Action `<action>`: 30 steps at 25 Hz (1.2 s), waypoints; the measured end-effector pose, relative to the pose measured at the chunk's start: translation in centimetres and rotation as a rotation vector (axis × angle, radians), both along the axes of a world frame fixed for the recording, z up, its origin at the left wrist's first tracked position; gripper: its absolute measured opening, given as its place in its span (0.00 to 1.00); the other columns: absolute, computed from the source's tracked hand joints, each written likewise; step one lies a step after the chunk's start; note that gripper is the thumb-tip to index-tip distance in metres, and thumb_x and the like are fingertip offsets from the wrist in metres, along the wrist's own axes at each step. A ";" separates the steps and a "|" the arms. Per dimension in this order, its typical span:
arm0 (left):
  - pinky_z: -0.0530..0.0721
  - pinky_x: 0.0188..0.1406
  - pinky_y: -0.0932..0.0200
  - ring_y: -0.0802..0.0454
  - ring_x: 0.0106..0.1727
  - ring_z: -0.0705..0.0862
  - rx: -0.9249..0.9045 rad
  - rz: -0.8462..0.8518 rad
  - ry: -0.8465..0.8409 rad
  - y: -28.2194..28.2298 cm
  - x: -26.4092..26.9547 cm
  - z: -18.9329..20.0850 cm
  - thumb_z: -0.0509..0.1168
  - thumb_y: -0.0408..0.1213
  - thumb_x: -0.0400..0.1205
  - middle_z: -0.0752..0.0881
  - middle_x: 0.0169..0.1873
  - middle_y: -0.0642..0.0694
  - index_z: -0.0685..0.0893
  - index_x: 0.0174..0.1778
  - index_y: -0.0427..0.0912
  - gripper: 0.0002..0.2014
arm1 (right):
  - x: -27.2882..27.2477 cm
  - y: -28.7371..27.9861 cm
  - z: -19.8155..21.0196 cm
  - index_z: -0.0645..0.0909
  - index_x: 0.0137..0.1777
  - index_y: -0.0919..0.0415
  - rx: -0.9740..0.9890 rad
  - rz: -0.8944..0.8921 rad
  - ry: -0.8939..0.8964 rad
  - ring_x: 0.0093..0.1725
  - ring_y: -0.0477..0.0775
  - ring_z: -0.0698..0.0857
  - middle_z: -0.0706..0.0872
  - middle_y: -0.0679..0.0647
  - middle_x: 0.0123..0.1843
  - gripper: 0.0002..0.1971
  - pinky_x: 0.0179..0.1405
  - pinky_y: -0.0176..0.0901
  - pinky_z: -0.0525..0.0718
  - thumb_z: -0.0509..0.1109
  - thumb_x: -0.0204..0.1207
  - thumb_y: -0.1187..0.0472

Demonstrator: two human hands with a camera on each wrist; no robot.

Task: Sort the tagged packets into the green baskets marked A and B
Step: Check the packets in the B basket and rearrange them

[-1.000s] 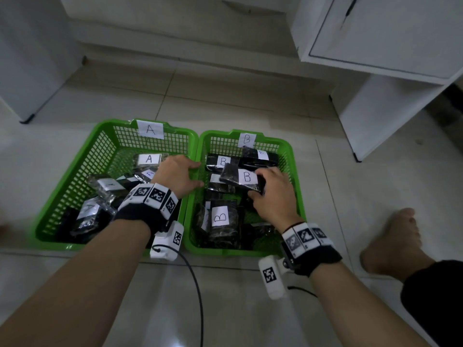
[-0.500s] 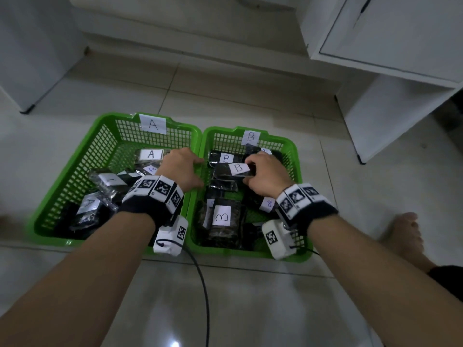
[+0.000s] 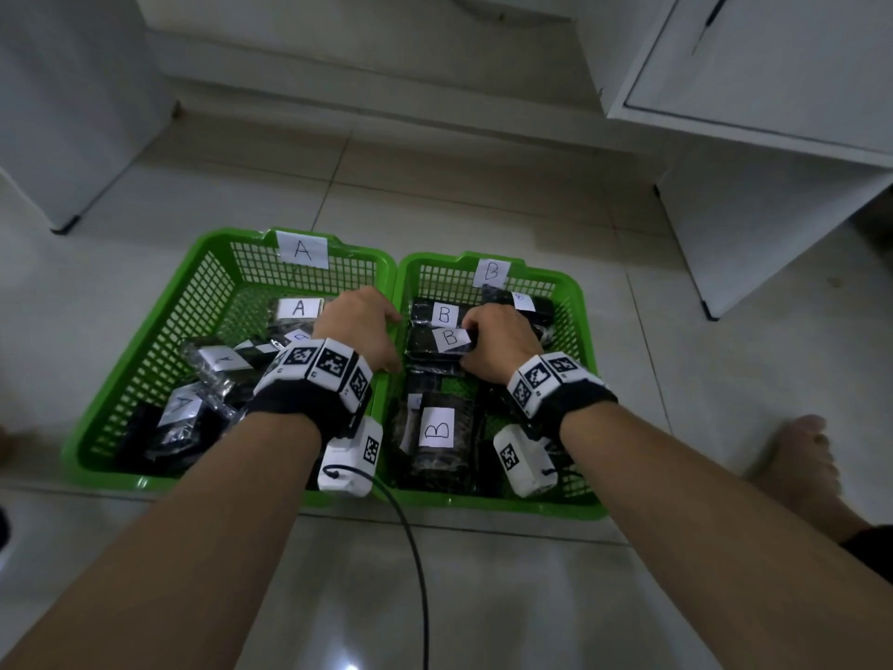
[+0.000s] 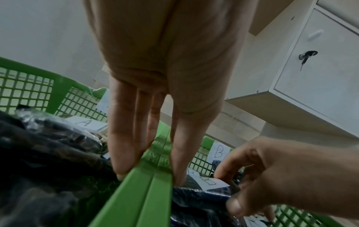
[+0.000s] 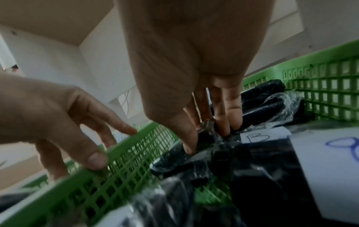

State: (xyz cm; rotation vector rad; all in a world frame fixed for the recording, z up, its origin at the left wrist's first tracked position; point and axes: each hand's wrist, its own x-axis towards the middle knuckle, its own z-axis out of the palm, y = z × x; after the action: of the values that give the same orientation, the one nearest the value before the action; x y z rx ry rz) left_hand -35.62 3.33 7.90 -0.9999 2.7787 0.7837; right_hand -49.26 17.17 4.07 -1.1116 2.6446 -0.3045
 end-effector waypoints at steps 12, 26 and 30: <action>0.81 0.56 0.56 0.49 0.57 0.83 -0.068 -0.253 0.086 2.5 -3.9 1.5 0.69 0.52 0.81 0.85 0.59 0.49 0.86 0.61 0.47 0.17 | -2.9 10.0 4.7 0.89 0.64 0.51 -0.101 -0.197 -0.099 0.52 0.45 0.82 0.89 0.47 0.61 0.24 0.56 0.37 0.78 0.87 0.66 0.55; 0.85 0.55 0.60 0.55 0.52 0.87 0.197 -0.020 0.369 0.7 -2.1 0.8 0.79 0.36 0.73 0.89 0.49 0.53 0.90 0.57 0.47 0.16 | -0.4 8.2 0.8 0.79 0.69 0.59 0.358 0.137 -0.047 0.63 0.62 0.84 0.84 0.60 0.66 0.25 0.62 0.52 0.85 0.78 0.71 0.64; 0.83 0.41 0.68 0.59 0.45 0.87 0.242 0.000 0.318 0.8 -1.5 -0.5 0.79 0.34 0.73 0.88 0.50 0.53 0.90 0.58 0.48 0.17 | -1.3 7.4 1.3 0.82 0.70 0.57 0.356 0.141 -0.011 0.64 0.63 0.84 0.86 0.59 0.66 0.28 0.61 0.51 0.85 0.79 0.69 0.70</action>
State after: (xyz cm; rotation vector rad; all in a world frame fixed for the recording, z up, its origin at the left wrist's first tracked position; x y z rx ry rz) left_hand -37.08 4.08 7.43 -0.8994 2.8345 1.3484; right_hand -50.51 24.55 5.35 -1.1588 2.4623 0.1817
